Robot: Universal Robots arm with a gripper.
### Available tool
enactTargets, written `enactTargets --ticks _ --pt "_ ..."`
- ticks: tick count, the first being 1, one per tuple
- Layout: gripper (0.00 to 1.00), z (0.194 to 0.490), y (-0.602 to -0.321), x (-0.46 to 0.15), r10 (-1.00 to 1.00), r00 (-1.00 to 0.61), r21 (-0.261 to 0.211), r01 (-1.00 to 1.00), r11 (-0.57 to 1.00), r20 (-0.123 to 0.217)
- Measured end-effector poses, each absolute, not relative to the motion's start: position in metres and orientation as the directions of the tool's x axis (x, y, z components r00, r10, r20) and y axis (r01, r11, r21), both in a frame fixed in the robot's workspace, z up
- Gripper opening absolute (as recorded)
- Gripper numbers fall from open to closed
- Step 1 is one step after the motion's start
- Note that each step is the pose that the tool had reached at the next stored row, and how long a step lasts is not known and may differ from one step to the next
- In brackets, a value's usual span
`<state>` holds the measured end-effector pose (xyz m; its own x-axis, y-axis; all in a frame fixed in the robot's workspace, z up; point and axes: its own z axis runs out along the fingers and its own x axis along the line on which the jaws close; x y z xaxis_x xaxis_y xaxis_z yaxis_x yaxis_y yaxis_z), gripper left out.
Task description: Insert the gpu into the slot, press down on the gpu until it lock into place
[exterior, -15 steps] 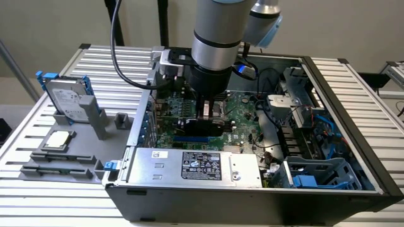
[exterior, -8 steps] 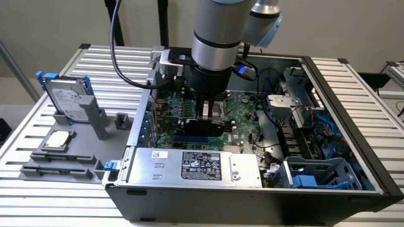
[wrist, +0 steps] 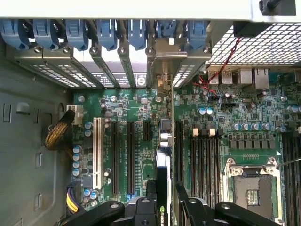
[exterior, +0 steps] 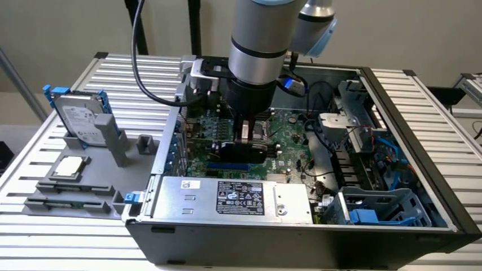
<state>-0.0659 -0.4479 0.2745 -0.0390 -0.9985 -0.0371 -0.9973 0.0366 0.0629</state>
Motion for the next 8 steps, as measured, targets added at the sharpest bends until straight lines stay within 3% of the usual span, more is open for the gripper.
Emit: enactTargets --ticks 8 --pt "0.26 0.2729 -0.4487 -0.0667 -0.999 -0.034 0.066 -0.997 0.032 -0.036"
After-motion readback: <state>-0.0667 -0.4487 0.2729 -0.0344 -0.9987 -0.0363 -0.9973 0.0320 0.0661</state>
